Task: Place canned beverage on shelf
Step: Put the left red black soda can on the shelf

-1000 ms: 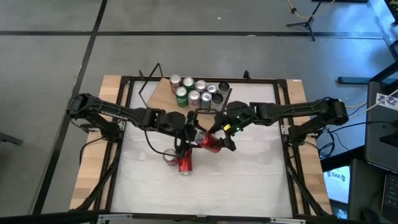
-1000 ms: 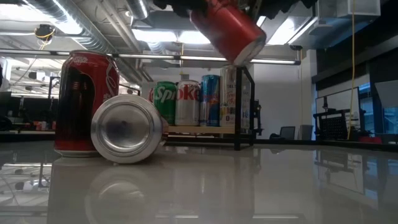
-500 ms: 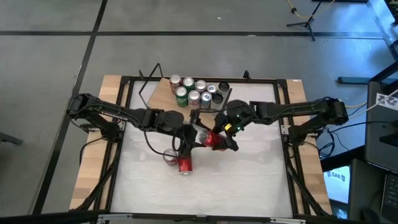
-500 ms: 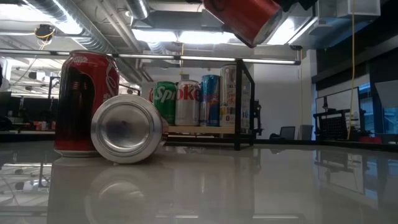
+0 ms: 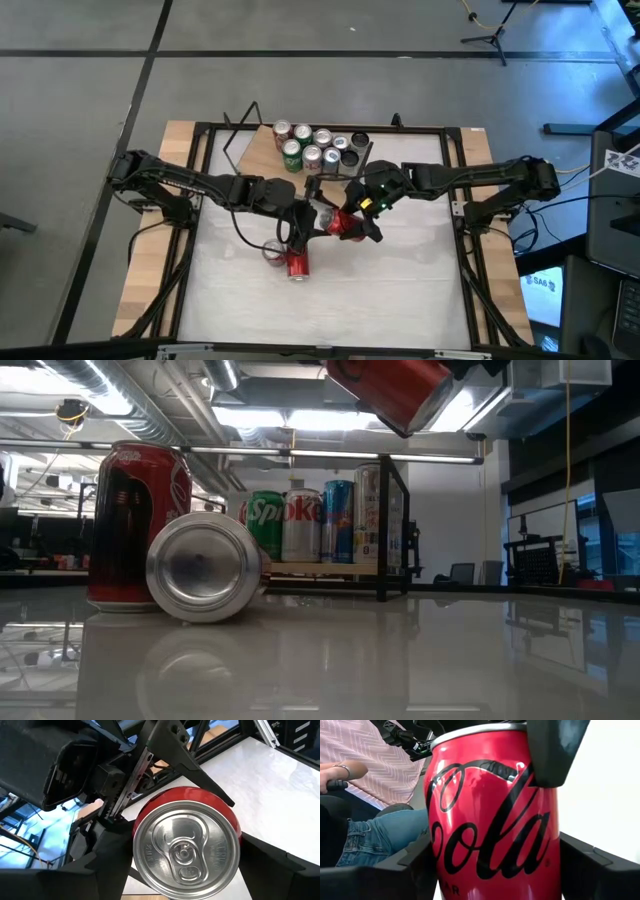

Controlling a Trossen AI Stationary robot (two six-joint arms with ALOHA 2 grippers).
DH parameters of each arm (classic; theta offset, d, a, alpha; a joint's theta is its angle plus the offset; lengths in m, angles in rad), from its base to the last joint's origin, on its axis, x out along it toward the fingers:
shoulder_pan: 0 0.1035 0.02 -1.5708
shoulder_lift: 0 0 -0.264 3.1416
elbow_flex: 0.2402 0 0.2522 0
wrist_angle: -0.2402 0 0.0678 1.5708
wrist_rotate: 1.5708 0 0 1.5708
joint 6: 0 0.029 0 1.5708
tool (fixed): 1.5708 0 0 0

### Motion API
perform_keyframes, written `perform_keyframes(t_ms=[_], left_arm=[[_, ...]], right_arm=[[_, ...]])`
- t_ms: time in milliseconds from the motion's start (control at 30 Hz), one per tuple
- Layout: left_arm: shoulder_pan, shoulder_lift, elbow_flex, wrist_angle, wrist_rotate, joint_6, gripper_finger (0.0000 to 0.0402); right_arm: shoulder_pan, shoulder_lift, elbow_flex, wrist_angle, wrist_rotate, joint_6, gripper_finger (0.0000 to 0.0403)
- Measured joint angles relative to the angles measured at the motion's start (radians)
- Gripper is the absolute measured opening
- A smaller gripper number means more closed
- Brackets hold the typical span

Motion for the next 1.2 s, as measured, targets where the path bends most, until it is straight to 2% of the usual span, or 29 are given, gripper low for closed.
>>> perform_keyframes(t_ms=[133, 367, 700, 967, 1200], left_arm=[[0.000, 0.000, 0.000, 0.000, -0.011, -0.034, 0.0321], [0.001, -0.001, 0.000, -0.013, -0.075, -0.210, 0.0332], [0.003, -0.001, 0.000, -0.045, -0.077, -0.449, 0.0333], [0.022, -0.001, 0.000, -0.047, -0.062, -0.640, 0.0333], [0.047, -0.001, 0.001, -0.029, -0.013, -0.722, 0.0334]], right_arm=[[0.000, 0.000, -0.001, -0.002, 0.002, 0.004, 0.0308], [0.001, 0.000, -0.002, -0.007, 0.028, 0.001, 0.0297], [0.002, 0.000, -0.002, 0.000, 0.128, 0.000, 0.0297], [0.001, 0.000, -0.001, -0.009, 0.147, -0.009, 0.0297], [0.002, 0.001, -0.001, -0.012, 0.197, -0.032, 0.0300]])
